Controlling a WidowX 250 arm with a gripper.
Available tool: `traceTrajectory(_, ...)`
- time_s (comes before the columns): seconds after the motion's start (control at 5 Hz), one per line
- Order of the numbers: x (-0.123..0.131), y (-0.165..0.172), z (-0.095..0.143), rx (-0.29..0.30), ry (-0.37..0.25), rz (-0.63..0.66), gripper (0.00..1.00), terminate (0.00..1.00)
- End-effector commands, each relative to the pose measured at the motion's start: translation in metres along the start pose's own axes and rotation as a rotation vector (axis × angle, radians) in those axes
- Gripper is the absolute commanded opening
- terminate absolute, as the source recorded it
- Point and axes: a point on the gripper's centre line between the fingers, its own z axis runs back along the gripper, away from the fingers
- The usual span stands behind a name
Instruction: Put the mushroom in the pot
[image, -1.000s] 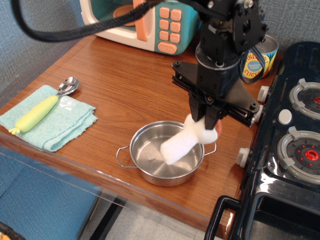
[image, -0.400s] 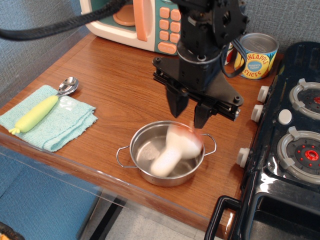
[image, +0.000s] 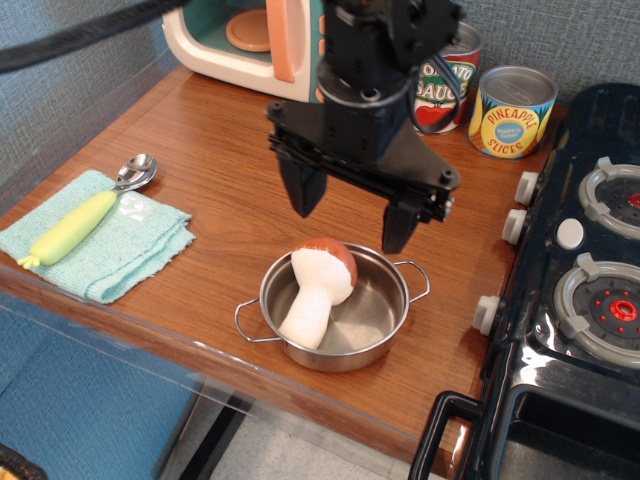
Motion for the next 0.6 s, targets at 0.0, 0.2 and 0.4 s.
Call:
traceTrajectory(0.0, -0.0115, 0.0077, 0.0117, -0.03, -0.048, 0.089, 1.0, 0.0)
traceTrajectory(0.2, -0.0115, 0.0077, 0.0117, -0.03, -0.048, 0.089, 1.0, 0.0)
traceTrajectory(0.4, -0.0115, 0.0077, 0.0117, -0.03, -0.048, 0.089, 1.0, 1.0)
